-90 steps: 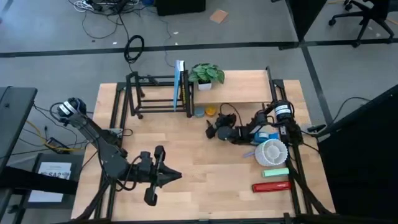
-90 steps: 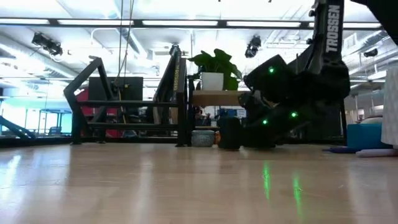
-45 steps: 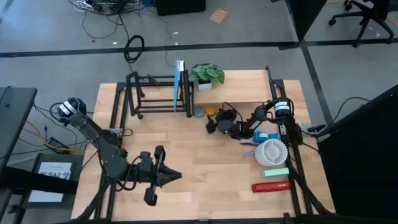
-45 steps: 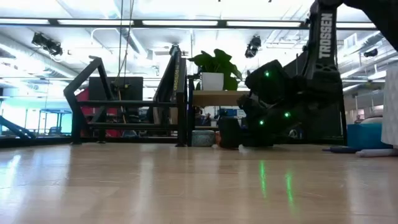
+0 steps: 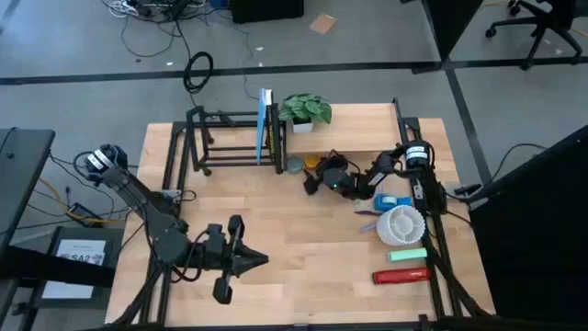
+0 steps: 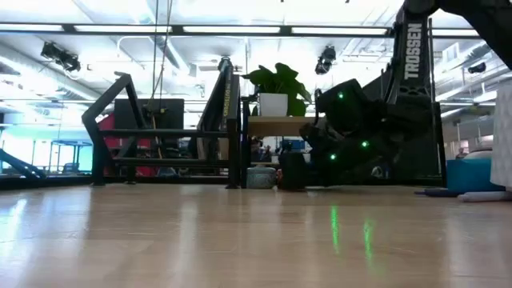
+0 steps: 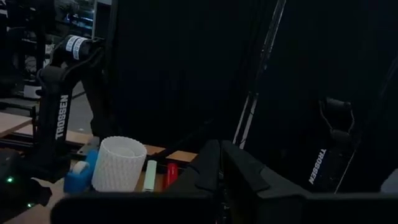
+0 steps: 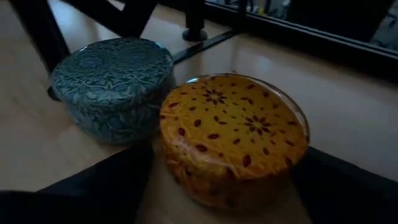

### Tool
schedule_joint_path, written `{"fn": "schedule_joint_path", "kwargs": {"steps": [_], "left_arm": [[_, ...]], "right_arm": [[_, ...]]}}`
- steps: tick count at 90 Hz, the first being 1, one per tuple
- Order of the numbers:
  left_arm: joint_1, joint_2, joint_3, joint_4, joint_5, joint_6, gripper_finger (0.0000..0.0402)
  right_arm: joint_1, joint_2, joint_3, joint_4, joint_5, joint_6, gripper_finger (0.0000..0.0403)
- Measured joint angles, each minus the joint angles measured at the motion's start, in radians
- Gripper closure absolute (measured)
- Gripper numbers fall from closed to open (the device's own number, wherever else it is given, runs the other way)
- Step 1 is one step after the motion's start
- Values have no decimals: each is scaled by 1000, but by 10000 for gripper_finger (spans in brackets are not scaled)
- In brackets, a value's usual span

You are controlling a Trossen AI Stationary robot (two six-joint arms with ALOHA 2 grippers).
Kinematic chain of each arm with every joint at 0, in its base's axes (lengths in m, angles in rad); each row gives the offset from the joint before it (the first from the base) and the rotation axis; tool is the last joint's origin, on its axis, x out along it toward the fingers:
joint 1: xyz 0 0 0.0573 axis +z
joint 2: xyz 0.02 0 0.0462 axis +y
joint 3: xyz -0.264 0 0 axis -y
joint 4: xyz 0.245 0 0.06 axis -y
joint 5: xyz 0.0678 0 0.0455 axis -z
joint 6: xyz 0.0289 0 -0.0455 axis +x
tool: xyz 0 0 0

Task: Stock shelves
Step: Remove the yellow scented candle from under the shelf

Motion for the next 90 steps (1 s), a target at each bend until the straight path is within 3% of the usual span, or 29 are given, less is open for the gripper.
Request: {"fn": "schedule_joint_path", "kwargs": {"steps": [28, 60, 90], "left_arm": [[0, 0, 0, 0, 0, 0, 402], [0, 0, 0, 0, 0, 0, 402], [0, 0, 0, -31, 0, 0, 402]], "right_arm": [[1, -2, 1, 0, -52, -24, 147], [52, -2, 1, -1, -76, -65, 134], [214, -29, 0, -17, -275, 7, 142]]}}
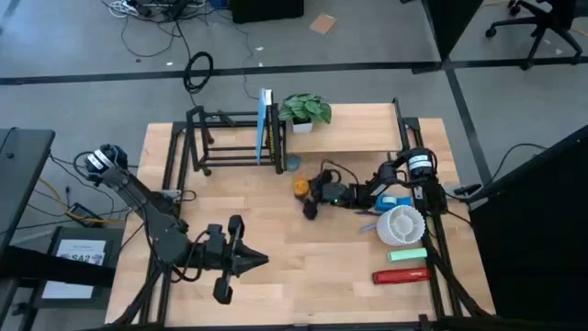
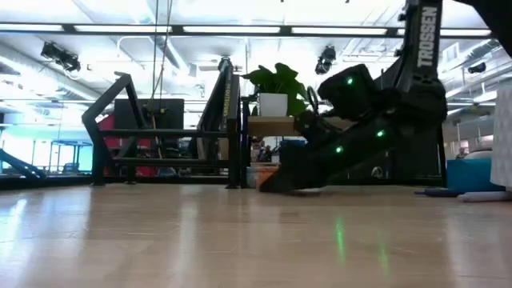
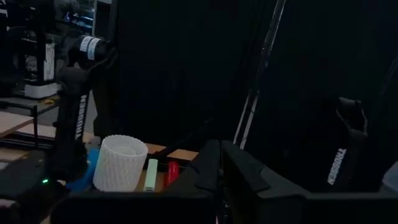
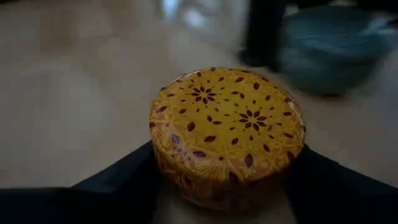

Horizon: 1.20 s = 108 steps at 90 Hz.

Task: Stock shelves
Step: Remove the yellow scented candle from under the shelf

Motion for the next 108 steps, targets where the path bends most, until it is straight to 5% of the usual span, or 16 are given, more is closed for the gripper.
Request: {"fn": "schedule_joint_path", "kwargs": {"steps": [22, 33, 40, 58, 82, 94, 108], "left_arm": [[0, 0, 0, -58, 0, -24, 402], [-1, 0, 0, -66, 0, -25, 402], [-1, 0, 0, -67, 0, -21, 402], [-1, 0, 0, -71, -3, -21, 402], [-23, 0, 2, -136, -3, -31, 402], [-52, 0, 13, -314, -6, -130, 402], [-53, 0, 133, -888, 94, -652, 402]], "right_arm": [[232, -14, 116, -36, -76, -10, 152], [294, -16, 307, -252, -47, -34, 154], [299, 6, 447, -389, -38, -90, 163], [257, 190, 708, -429, -44, -148, 207], [214, 359, 890, -575, -125, -98, 233], [214, 339, 893, -630, -109, -127, 227], [214, 312, 893, -666, -113, -116, 203]]}}
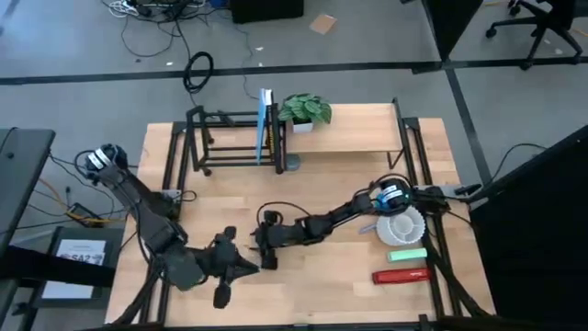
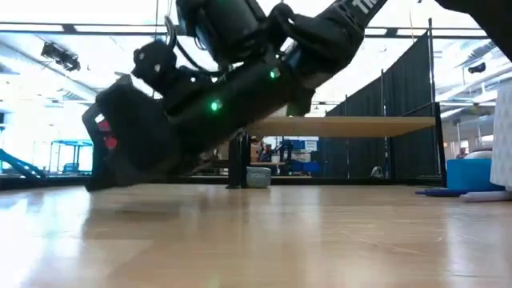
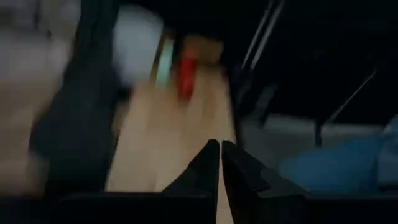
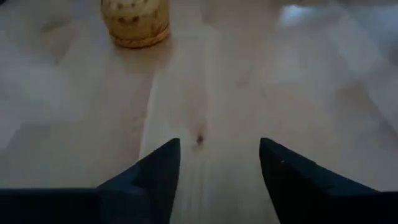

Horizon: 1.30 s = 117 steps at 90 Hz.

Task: Stock shelves
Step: Remove the yellow scented candle from under the shelf

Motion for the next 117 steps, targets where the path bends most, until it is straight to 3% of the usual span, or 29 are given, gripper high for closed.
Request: {"fn": "schedule_joint_path", "kwargs": {"steps": [9, 18, 35, 45, 60, 71, 80, 88, 108, 117], "left_arm": [[13, 3, 64, -295, 137, -302, 402], [14, 4, 74, -422, 279, -502, 402], [1, 44, 42, -419, 545, -725, 391], [-21, 86, 32, -372, 681, -733, 371], [-26, 143, 26, -463, 706, -717, 356], [-38, 182, 26, -490, 712, -619, 355], [-39, 203, 26, -534, 777, -543, 342], [-39, 208, 26, -554, 797, -498, 316], [-57, 210, 26, -649, 739, -433, 217], [-67, 217, 17, -747, 685, -402, 191]], "right_arm": [[0, 0, -1, -10, -25, 8, 180], [6, 0, -1, -8, -52, 18, 155], [14, 0, -1, -9, -126, 16, 113], [18, 0, -6, -15, -161, 0, 98], [21, 0, -6, -23, -193, -14, 92], [25, 0, -6, -22, -211, -16, 94], [25, 0, -6, -22, -213, -16, 94], [25, 0, -6, -22, -213, -17, 94], [25, 0, -6, -22, -214, -17, 94], [25, 0, -6, -22, -214, -17, 94]]}}
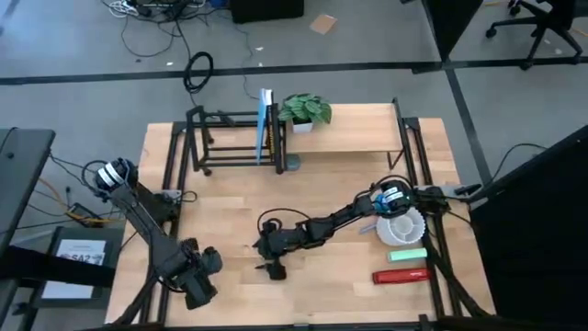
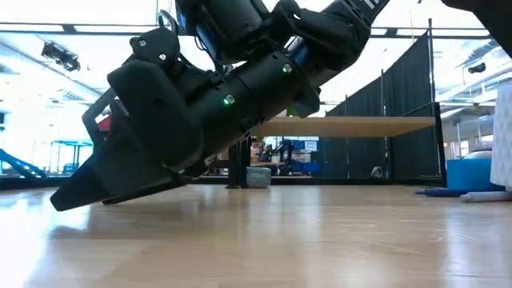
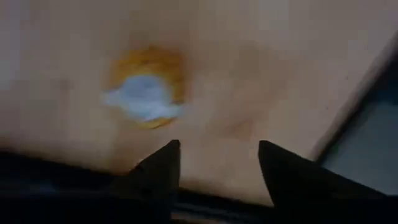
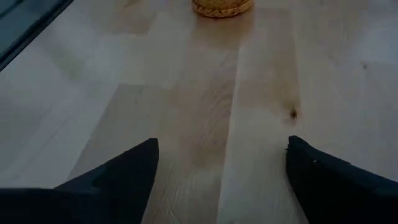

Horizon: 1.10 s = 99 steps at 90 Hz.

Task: Stock shelves
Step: Remove the yellow scented candle from under the shelf

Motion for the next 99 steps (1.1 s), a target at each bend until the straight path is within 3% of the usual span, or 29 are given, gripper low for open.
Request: {"fn": "schedule_joint_path", "kwargs": {"steps": [19, 31, 41, 55, 69, 85, 99], "left_arm": [[20, 0, -65, 8, -57, -14, 191], [48, 0, -60, 9, -62, -93, 192], [43, 0, -57, 60, -94, -80, 193], [14, 0, -60, 66, -144, 44, 192], [10, -1, -91, 75, -140, 42, 192], [10, 0, -156, 186, -88, 42, 190], [10, -6, -190, 205, -82, 42, 164]], "right_arm": [[-6, -30, 0, -89, 13, -9, 95], [4, -145, -4, -312, 182, -49, 95], [22, -230, -58, -307, 288, -85, 95], [29, -270, -146, -153, 233, -63, 95], [17, -267, -218, -13, 177, -12, 95], [0, -266, -277, 48, 160, 20, 95], [-8, -265, -298, 43, 149, 20, 95]]}}
